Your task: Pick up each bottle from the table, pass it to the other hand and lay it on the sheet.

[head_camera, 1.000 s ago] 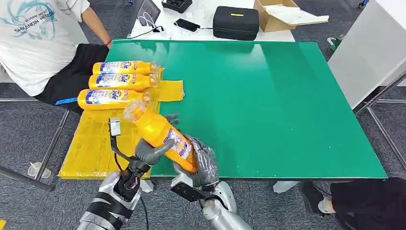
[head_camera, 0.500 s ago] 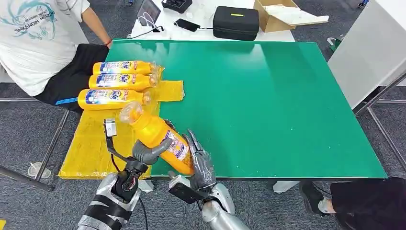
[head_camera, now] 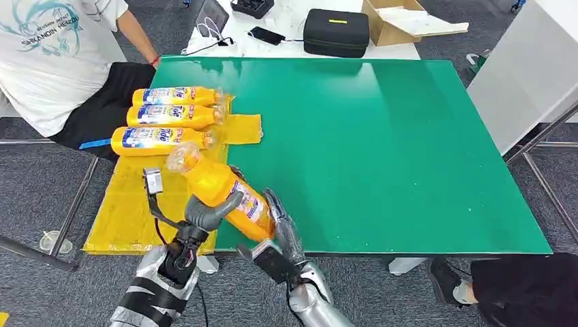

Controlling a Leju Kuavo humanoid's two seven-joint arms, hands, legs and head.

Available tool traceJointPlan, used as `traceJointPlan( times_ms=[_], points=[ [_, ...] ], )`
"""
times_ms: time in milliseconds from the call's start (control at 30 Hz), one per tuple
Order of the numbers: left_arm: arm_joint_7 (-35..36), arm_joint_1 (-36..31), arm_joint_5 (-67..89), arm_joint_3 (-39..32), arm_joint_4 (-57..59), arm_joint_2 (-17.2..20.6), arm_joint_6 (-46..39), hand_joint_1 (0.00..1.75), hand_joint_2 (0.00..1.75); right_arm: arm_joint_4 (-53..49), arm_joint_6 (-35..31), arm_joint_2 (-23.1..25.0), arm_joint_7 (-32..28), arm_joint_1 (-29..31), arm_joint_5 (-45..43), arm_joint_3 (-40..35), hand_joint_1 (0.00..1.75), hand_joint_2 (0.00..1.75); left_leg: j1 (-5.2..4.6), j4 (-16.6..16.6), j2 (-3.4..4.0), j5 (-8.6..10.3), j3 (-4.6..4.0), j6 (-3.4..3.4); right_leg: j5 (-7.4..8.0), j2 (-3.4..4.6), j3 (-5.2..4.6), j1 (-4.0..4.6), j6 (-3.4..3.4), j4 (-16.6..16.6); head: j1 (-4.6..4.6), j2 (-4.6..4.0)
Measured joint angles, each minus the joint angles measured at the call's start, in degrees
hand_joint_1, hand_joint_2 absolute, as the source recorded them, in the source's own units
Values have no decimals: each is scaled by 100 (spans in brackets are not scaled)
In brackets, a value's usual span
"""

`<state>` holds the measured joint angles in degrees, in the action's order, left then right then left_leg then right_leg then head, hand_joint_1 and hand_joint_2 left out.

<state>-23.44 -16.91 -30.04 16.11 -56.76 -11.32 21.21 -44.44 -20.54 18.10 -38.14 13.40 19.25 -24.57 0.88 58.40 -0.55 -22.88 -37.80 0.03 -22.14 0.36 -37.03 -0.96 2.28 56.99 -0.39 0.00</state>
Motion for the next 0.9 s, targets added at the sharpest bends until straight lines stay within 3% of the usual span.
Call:
traceJointPlan(
  times_ms=[233,367,533,700,900],
  points=[
    [-1324,-412,2853,-709,-142,120,-3113,175,175,-1237,327,-22,18,-299,-434,100,0,0,7,0,0,2,1,-1,1,0,0,5,-2,1,0,0],
    [-1479,-840,4785,-1089,110,328,-4834,175,175,-1904,279,-44,-88,-448,-688,11,0,0,10,0,-3,3,1,-1,1,-1,2,9,-2,2,0,0],
    [-1337,-1251,6010,-1288,836,579,-5701,175,175,-2424,113,-85,-149,-542,-808,-127,0,0,10,0,-1,3,2,-2,1,0,2,8,-2,2,2,0],
    [-1235,-1439,6314,-1375,1407,732,-5862,175,175,-2720,69,-116,-164,-608,-856,-188,0,0,9,0,-1,3,1,-2,1,0,1,8,-2,1,2,0],
    [-195,-1687,8148,-1268,2178,968,-5635,175,175,-2871,-36,-160,-184,-630,-1090,-197,0,0,9,0,2,2,2,-2,1,1,0,8,-2,1,2,0]
  ],
)
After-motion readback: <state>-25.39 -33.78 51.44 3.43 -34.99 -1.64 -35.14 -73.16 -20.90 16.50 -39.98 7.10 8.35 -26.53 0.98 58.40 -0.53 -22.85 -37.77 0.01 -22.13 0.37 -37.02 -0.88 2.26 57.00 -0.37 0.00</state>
